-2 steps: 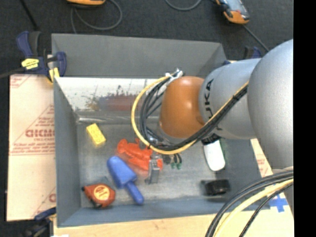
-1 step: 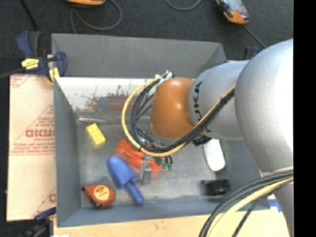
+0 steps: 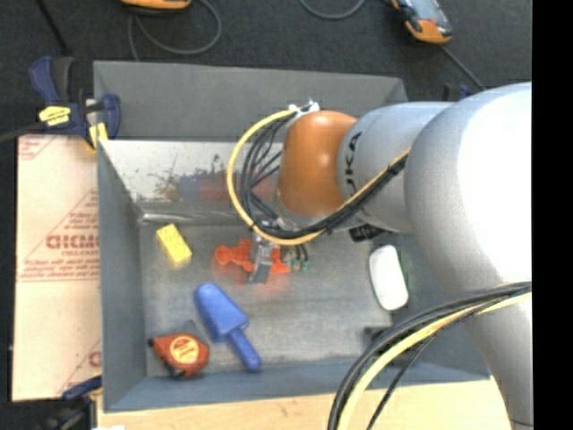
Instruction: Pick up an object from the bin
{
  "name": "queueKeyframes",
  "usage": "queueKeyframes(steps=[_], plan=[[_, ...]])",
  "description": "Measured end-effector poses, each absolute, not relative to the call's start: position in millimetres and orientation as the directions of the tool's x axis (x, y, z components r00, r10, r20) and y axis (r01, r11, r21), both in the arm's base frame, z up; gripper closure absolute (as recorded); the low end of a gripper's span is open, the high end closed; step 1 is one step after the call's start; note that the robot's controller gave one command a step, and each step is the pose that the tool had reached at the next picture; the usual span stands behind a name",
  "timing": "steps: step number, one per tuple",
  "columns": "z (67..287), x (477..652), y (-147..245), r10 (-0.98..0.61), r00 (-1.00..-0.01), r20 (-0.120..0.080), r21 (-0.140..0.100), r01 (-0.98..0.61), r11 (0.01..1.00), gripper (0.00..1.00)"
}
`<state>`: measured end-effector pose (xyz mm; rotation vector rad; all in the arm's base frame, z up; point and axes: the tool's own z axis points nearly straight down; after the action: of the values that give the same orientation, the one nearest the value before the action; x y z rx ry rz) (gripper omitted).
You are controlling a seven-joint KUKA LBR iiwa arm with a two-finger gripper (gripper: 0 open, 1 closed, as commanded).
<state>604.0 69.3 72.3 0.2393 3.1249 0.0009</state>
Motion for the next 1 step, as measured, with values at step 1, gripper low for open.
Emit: queueKeyframes(steps=[1], plan=[[72.3, 604.0, 69.1, 0.152, -0.988, -0.007, 0.001, 0.152, 0.988, 1.00]])
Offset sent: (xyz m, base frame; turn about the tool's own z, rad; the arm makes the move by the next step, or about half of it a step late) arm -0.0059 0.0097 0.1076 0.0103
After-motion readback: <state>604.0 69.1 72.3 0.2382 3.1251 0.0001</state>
